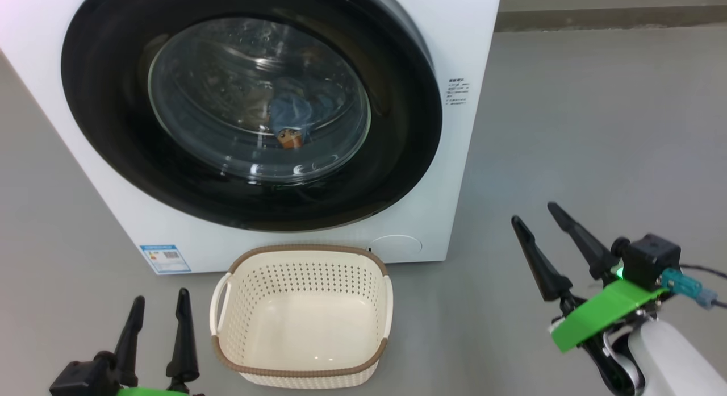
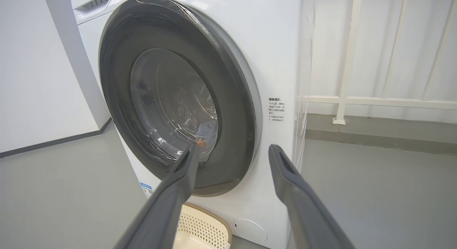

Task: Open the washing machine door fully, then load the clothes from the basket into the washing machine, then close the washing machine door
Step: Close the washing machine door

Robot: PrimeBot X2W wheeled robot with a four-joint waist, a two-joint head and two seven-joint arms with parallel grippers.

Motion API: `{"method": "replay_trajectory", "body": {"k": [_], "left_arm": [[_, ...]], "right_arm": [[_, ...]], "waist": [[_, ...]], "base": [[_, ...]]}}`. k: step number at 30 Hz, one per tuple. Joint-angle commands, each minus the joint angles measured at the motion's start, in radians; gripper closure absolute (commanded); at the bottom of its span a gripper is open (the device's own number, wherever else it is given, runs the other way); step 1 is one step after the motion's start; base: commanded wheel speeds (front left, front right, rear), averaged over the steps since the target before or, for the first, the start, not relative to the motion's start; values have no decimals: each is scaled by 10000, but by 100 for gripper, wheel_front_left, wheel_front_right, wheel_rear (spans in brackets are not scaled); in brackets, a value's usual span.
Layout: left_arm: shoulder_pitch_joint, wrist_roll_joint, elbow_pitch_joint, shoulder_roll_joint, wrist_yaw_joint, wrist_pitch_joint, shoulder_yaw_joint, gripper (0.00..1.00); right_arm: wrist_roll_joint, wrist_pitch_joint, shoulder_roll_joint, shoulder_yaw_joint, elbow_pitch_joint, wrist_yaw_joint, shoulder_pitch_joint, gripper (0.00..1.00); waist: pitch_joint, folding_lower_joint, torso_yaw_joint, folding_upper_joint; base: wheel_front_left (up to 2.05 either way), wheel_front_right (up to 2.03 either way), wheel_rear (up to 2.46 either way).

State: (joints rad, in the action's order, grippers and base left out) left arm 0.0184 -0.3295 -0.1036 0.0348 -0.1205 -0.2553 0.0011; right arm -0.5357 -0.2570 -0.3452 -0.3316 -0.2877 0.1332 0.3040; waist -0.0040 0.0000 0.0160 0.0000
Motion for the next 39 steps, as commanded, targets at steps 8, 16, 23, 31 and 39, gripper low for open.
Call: {"method": "replay_trajectory", "body": {"k": [8, 16, 23, 31, 39], "left_arm": [[-11, -7, 136, 162, -66, -65, 169, 0], [38, -191, 91, 291, -78, -65, 37, 0], [26, -220, 83, 305, -74, -65, -24, 0], [18, -253, 87, 319, -58, -65, -45, 0], [22, -241, 99, 341, -41, -65, -46, 0]], "right_arm": [[493, -48, 311, 621, 502, -25, -921, 0], [726, -48, 558, 1073, 613, -25, -1350, 0], [774, -48, 600, 1167, 610, -25, -1390, 0], [811, -48, 632, 1181, 580, -25, -1393, 0], [823, -48, 679, 1228, 590, -25, -1394, 0]], "waist": [[-197, 0, -190, 0], [-241, 0, -201, 0], [-222, 0, -176, 0], [-220, 0, -145, 0], [-258, 0, -149, 0]], "base": [[0, 0, 0], [0, 0, 0], [0, 0, 0], [0, 0, 0], [0, 0, 0]]}}
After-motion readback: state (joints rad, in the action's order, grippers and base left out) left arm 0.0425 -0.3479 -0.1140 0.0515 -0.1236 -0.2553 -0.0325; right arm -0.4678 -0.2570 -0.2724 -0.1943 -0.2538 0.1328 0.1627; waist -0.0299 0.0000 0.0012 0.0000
